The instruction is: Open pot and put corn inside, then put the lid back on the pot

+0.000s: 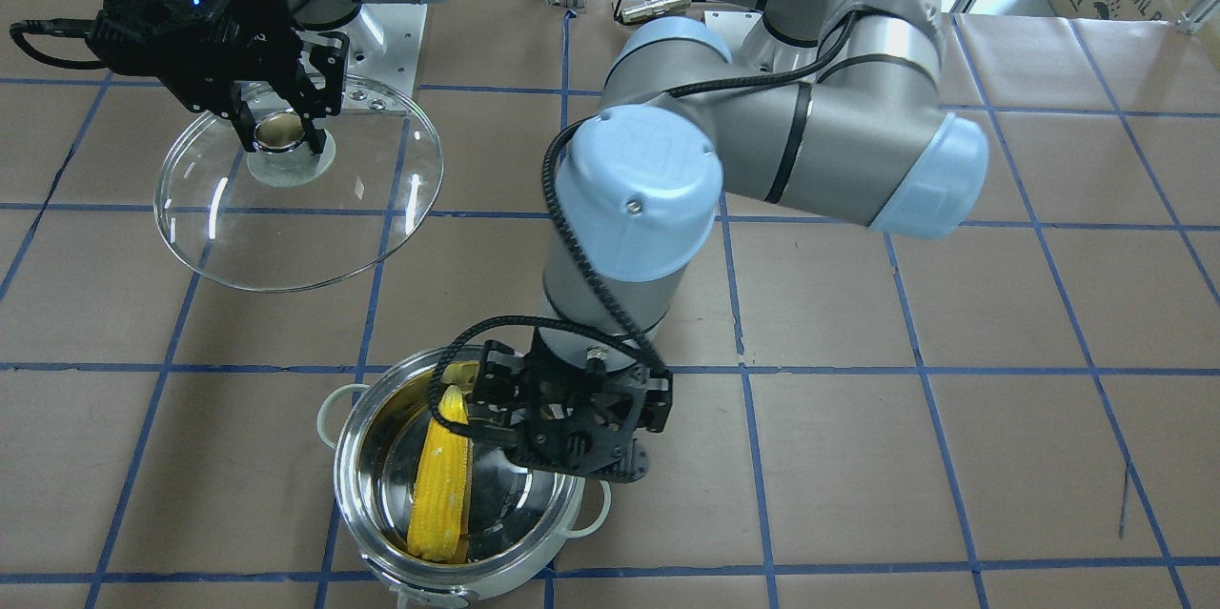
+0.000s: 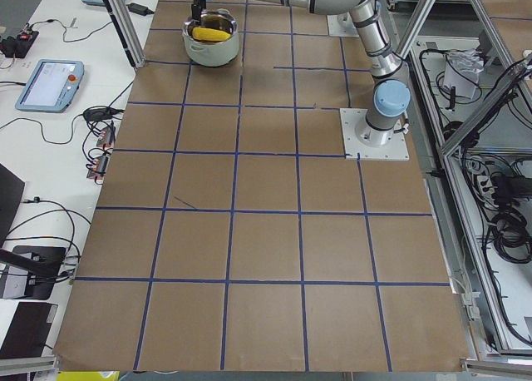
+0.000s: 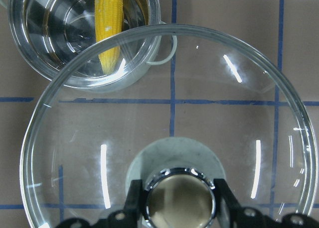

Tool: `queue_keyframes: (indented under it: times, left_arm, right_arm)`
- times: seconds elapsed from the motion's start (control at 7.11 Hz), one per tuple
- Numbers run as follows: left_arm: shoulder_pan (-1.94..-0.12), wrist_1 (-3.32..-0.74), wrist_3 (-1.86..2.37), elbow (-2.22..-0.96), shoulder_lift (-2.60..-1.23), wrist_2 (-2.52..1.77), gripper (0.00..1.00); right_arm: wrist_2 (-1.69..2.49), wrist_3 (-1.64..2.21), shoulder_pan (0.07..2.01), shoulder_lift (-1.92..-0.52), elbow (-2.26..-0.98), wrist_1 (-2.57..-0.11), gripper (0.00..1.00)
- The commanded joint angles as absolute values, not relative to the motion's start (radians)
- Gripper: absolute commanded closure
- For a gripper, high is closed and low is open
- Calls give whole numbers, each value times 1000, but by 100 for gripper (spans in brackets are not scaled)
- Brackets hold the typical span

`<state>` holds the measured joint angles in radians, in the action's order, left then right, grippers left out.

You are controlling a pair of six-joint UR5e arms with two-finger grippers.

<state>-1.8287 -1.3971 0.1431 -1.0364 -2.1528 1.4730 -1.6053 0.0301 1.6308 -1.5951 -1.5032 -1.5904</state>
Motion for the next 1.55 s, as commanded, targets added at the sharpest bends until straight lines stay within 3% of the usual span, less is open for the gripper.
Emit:
queue_keyframes:
  times: [0.0, 0.42, 0.99, 1.41]
  left_arm:
    - [-1685, -1439, 28, -1286, -1898, 1474, 0]
    - [-1528, -1483, -61, -1581, -1613, 1520, 0]
    - [-1519, -1700, -8, -1433, -1612, 1574, 0]
    - [-1522, -1689, -40, -1450, -1614, 1568, 0]
  right_arm:
    - [-1600, 54, 1640, -1531, -1491, -1669, 76]
    - [-1539, 72, 1644, -1398, -1422, -1671, 76]
    - [-1561, 156, 1741, -1203, -1269, -1681, 76]
    - [-1617, 189, 1759, -1074, -1184, -1785, 76]
